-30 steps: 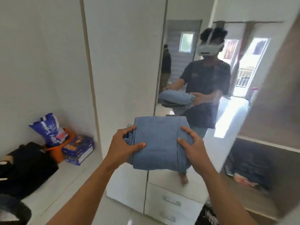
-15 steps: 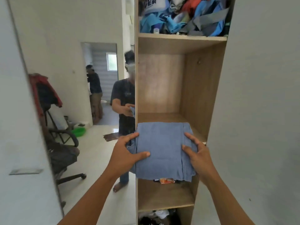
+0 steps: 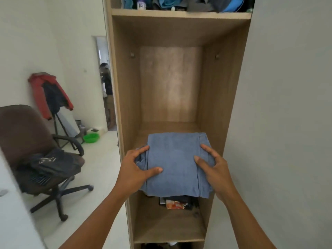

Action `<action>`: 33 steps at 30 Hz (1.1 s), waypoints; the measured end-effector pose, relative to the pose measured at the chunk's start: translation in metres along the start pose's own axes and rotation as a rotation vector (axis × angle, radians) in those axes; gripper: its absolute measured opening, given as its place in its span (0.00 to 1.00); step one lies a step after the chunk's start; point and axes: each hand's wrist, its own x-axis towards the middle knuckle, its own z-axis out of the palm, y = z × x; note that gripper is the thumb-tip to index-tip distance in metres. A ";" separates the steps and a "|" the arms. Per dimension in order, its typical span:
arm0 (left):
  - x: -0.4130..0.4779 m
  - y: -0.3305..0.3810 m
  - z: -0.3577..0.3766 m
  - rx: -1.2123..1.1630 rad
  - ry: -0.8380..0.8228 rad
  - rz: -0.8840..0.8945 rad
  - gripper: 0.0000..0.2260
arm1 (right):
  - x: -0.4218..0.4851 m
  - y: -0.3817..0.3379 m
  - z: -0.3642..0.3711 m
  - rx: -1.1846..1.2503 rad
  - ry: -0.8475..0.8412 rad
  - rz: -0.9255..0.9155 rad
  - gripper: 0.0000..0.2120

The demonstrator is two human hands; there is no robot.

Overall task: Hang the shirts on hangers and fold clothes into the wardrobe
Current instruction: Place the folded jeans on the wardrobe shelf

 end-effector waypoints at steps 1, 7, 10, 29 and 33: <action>0.011 -0.001 0.001 0.007 0.012 0.010 0.39 | 0.012 -0.001 0.002 -0.001 -0.003 -0.004 0.26; 0.096 -0.021 0.019 -0.012 0.076 0.067 0.37 | 0.104 0.006 0.016 0.009 -0.089 -0.051 0.29; 0.152 -0.046 0.041 -0.048 0.091 0.079 0.37 | 0.168 0.027 0.028 -0.055 -0.109 -0.075 0.30; 0.403 -0.214 0.136 -0.004 0.051 -0.162 0.36 | 0.452 0.209 0.086 -0.185 -0.148 0.032 0.26; 0.412 -0.228 0.131 0.282 -0.046 -0.303 0.42 | 0.468 0.213 0.085 -0.295 -0.197 0.240 0.27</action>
